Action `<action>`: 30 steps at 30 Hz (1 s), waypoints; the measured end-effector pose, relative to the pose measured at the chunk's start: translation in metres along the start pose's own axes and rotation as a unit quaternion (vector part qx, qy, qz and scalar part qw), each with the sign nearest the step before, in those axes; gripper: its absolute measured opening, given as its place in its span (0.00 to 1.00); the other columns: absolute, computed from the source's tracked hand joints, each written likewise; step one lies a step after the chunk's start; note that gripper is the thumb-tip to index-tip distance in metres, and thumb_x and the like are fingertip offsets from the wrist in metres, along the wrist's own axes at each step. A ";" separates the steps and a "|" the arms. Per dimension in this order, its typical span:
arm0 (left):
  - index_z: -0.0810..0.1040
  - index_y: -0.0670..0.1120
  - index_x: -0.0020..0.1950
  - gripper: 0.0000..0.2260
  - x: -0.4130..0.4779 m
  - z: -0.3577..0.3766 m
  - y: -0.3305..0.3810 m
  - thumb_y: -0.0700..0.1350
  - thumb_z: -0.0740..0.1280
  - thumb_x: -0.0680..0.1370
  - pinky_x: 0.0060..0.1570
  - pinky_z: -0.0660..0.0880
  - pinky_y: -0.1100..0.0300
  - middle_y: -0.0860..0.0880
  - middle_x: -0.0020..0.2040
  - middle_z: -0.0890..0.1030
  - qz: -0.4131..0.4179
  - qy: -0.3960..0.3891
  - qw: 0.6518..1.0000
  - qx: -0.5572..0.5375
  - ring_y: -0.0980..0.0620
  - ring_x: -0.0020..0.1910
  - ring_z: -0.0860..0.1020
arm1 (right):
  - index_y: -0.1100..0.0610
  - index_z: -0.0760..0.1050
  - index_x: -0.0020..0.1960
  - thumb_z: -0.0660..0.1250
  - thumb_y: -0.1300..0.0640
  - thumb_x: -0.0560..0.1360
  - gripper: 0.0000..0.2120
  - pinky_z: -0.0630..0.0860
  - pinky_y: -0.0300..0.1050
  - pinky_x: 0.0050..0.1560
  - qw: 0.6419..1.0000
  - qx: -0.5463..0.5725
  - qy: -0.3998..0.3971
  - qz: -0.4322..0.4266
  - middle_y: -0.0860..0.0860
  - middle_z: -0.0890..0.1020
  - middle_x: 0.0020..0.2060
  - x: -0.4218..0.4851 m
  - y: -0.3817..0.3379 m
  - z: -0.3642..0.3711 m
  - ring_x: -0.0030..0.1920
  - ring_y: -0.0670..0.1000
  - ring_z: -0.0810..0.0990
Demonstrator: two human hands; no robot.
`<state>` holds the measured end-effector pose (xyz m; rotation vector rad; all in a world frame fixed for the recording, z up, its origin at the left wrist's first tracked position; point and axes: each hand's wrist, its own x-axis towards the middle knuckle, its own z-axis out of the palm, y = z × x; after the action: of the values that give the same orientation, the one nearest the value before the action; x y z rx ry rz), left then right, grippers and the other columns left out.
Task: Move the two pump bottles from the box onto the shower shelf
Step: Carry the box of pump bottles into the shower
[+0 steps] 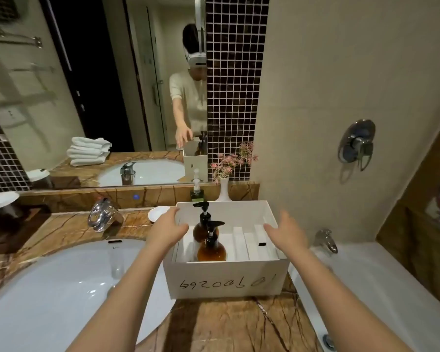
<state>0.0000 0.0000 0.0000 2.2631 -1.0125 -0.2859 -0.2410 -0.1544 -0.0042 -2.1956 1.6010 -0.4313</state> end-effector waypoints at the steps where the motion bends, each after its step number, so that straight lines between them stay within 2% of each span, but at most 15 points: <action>1: 0.65 0.49 0.70 0.27 0.002 0.002 -0.002 0.49 0.65 0.71 0.43 0.71 0.58 0.46 0.63 0.77 -0.026 -0.002 1.000 0.010 0.45 0.56 0.77 | 0.56 0.62 0.69 0.61 0.43 0.73 0.29 0.74 0.50 0.49 1.000 0.003 -0.011 0.016 0.55 0.75 0.63 0.000 0.001 0.002 0.60 0.58 0.76; 4: 0.64 0.45 0.67 0.25 0.006 0.008 -0.009 0.46 0.64 0.71 0.34 0.69 0.58 0.44 0.55 0.79 -0.092 -0.021 0.995 0.027 0.46 0.44 0.75 | 0.56 0.66 0.65 0.60 0.48 0.74 0.22 0.72 0.46 0.41 0.997 0.022 -0.046 0.058 0.53 0.79 0.56 0.002 0.005 0.011 0.49 0.56 0.78; 7: 0.68 0.43 0.61 0.18 0.008 0.014 -0.017 0.44 0.62 0.72 0.34 0.67 0.57 0.43 0.51 0.78 -0.104 -0.031 0.991 0.073 0.47 0.42 0.72 | 0.57 0.67 0.65 0.59 0.53 0.76 0.19 0.74 0.47 0.45 0.994 0.031 -0.072 0.070 0.54 0.79 0.56 0.004 0.006 0.018 0.50 0.56 0.78; 11: 0.72 0.44 0.57 0.13 0.011 0.018 -0.024 0.40 0.60 0.73 0.38 0.70 0.56 0.43 0.53 0.79 -0.094 -0.029 0.990 0.096 0.46 0.44 0.73 | 0.58 0.72 0.62 0.56 0.62 0.76 0.16 0.75 0.46 0.48 0.995 -0.005 -0.078 0.054 0.56 0.79 0.55 0.011 0.008 0.020 0.52 0.58 0.78; 16: 0.74 0.45 0.50 0.08 0.011 0.026 -0.032 0.39 0.60 0.73 0.39 0.71 0.55 0.45 0.45 0.78 -0.100 -0.015 0.991 0.091 0.46 0.44 0.75 | 0.57 0.76 0.58 0.57 0.60 0.77 0.13 0.79 0.47 0.51 0.994 -0.028 -0.092 0.049 0.54 0.81 0.53 0.015 0.012 0.019 0.51 0.56 0.80; 21: 0.71 0.48 0.43 0.04 0.011 0.032 -0.032 0.39 0.60 0.74 0.36 0.72 0.57 0.50 0.37 0.74 -0.105 0.003 0.991 0.083 0.47 0.42 0.76 | 0.59 0.76 0.57 0.56 0.64 0.77 0.14 0.74 0.42 0.42 0.994 -0.033 -0.084 0.056 0.56 0.81 0.51 0.016 0.011 0.019 0.48 0.57 0.80; 25: 0.70 0.49 0.42 0.04 0.010 0.031 -0.031 0.40 0.61 0.74 0.38 0.75 0.56 0.49 0.38 0.74 -0.105 0.009 0.991 0.080 0.48 0.42 0.76 | 0.59 0.76 0.58 0.55 0.64 0.77 0.14 0.73 0.42 0.41 0.995 -0.033 -0.073 0.059 0.56 0.81 0.51 0.016 0.011 0.019 0.50 0.57 0.80; 30: 0.70 0.47 0.42 0.04 0.007 0.020 -0.026 0.39 0.60 0.74 0.36 0.72 0.58 0.50 0.36 0.72 -0.095 0.001 0.992 0.085 0.47 0.41 0.76 | 0.59 0.76 0.58 0.55 0.64 0.77 0.14 0.72 0.43 0.42 0.997 -0.037 -0.056 0.048 0.56 0.81 0.53 0.016 0.004 0.007 0.51 0.58 0.80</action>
<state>0.0113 -0.0010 -0.0318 2.5191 -0.8480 -0.2884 -0.2358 -0.1696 -0.0120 -2.1444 1.6778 -0.2195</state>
